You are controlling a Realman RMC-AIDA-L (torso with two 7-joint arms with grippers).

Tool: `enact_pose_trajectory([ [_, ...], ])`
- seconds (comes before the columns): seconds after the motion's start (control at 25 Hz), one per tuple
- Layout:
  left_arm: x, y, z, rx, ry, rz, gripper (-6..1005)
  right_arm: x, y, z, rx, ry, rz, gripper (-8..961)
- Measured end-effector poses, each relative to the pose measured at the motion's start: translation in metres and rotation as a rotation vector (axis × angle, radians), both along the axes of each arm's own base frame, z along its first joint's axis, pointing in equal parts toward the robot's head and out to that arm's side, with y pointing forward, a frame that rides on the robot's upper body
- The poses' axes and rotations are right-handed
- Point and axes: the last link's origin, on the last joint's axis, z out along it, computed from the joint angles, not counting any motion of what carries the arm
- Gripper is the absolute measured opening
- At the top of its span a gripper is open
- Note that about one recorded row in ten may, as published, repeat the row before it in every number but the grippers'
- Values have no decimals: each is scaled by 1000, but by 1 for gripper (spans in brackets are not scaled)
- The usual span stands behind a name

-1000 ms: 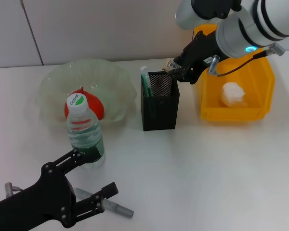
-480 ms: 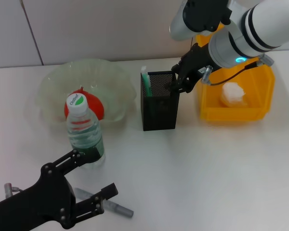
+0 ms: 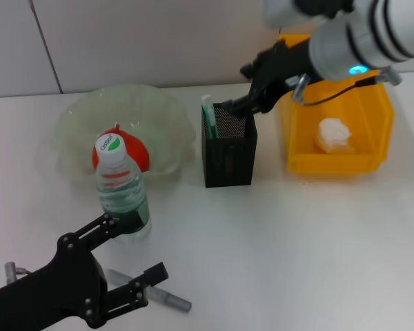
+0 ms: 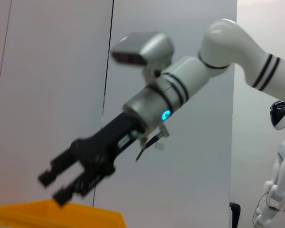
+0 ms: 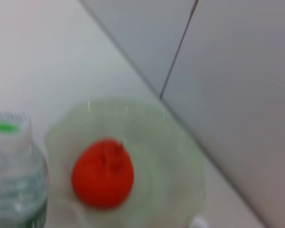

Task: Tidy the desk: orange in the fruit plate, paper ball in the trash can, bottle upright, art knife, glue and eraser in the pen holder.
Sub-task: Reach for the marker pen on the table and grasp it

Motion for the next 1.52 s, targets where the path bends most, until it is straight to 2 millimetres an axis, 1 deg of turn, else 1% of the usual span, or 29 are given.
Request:
enact_pose_trajectory([
  [0.08,0,0,0,2,-2,-2,797,-5,-8,13,24,63,40,674],
  [0.12,0,0,1,3,-3,-2,797,-6,-17,25,41,127,74,703],
  [0.16,0,0,1,3,-3,-2,797,-6,-17,25,41,127,74,705],
  [0.28,0,0,1,5,-3,0,797,-3,-30,38,46,238,118,724],
  [0.32,-1,0,2,6,-2,1,797,3,-39,44,48,283,141,740],
  [0.36,-1,0,2,6,-2,1,797,3,-39,44,48,283,141,756],
  [0.48,-1,-1,2,7,-3,0,797,16,-53,51,60,331,154,804],
  [0.52,-1,0,2,7,-2,1,797,27,-62,53,65,355,145,806],
  [0.56,-1,0,2,7,-2,1,797,27,-62,53,65,355,145,809],
  [0.64,-1,0,2,9,2,2,797,39,-71,53,64,387,150,814],
  [0.68,-2,0,2,10,4,2,797,47,-77,52,63,416,155,816],
  [0.72,-1,1,3,12,6,-6,797,60,-90,52,66,490,177,818],
  [0.76,-1,1,3,12,6,-6,797,60,-90,52,66,490,177,821],
  [0.8,0,1,3,12,7,-11,797,65,-97,52,65,532,199,823],
  [0.88,1,2,4,13,9,-17,797,83,-112,49,67,609,238,828],
  [0.92,1,3,3,12,13,-19,797,104,-125,46,80,680,258,828],
  [0.96,1,3,3,12,13,-19,797,104,-125,46,80,680,258,828],
  [1.0,1,4,3,10,15,-20,797,112,-129,44,87,701,262,828],
  [1.08,1,5,2,5,24,-20,797,139,-141,40,119,770,240,827],
  [1.12,3,8,4,-6,37,-31,797,161,-148,36,156,827,210,827],
  [1.16,3,8,4,-6,37,-31,797,161,-148,36,156,827,210,827],
  [1.24,7,12,9,-48,95,-77,797,186,-155,32,210,893,171,827],
  [1.28,7,12,9,-48,95,-77,797,196,-158,29,235,917,152,827],
  [1.32,12,18,14,-83,147,-104,797,211,-163,24,267,943,120,827],
  [1.36,15,21,16,-99,174,-116,797,217,-167,21,277,950,114,827],
  [1.4,15,21,16,-99,174,-116,797,217,-167,21,277,950,114,827],
  [1.44,19,25,19,-111,206,-132,797,221,-171,17,289,951,117,827],
  [1.48,22,29,22,-120,242,-147,797,224,-175,14,299,947,129,827],
  [1.52,28,37,28,-124,316,-179,797,226,-180,10,323,949,135,826],
])
